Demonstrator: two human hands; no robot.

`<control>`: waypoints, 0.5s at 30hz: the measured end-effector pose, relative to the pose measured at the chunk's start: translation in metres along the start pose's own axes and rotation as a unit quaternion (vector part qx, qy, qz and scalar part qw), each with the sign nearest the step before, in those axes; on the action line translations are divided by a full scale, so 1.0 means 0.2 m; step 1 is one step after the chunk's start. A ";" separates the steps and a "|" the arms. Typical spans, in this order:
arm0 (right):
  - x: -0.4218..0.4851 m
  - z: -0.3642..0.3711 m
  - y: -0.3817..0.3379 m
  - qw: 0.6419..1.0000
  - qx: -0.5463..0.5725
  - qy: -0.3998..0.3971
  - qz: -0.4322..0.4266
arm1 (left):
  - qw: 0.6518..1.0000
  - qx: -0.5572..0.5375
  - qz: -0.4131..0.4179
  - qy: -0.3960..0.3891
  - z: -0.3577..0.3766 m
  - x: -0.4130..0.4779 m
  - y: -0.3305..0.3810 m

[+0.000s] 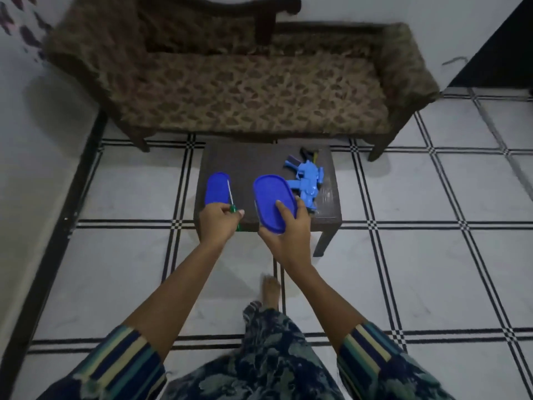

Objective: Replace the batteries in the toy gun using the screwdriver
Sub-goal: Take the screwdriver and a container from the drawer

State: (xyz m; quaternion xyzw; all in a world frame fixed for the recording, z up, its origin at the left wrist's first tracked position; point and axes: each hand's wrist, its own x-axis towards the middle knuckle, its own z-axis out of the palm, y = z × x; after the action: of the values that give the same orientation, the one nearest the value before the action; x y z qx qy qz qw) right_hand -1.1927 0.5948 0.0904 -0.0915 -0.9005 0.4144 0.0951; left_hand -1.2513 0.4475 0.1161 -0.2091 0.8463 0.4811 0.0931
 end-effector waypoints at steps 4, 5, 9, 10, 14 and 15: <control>0.39 0.20 0.29 0.998 -0.028 -0.042 0.024 | 0.997 0.076 -0.006 0.006 0.29 0.42 0.00; 0.49 0.27 0.37 0.998 -0.034 -0.052 0.029 | 0.995 0.099 -0.007 -0.002 0.37 0.53 -0.03; 0.73 0.55 0.63 0.996 -0.042 -0.070 0.034 | 0.986 0.165 0.012 -0.035 0.61 0.89 -0.20; 0.78 0.63 0.69 0.996 -0.043 -0.072 0.035 | 0.982 0.183 0.019 -0.041 0.67 0.99 -0.26; 0.91 0.93 0.90 0.996 -0.051 -0.060 0.036 | 0.965 0.251 0.041 -0.059 0.84 1.29 -0.48; 0.93 1.00 0.95 0.996 -0.053 -0.058 0.037 | 0.961 0.265 0.043 -0.064 0.88 1.36 -0.54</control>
State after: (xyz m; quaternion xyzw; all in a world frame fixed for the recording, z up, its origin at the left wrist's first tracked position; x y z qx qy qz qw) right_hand -1.4059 0.6162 -0.1645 -0.1053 -0.9211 0.3742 0.0223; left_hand -1.4537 0.4770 -0.1573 -0.1093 0.9438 0.2553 0.1789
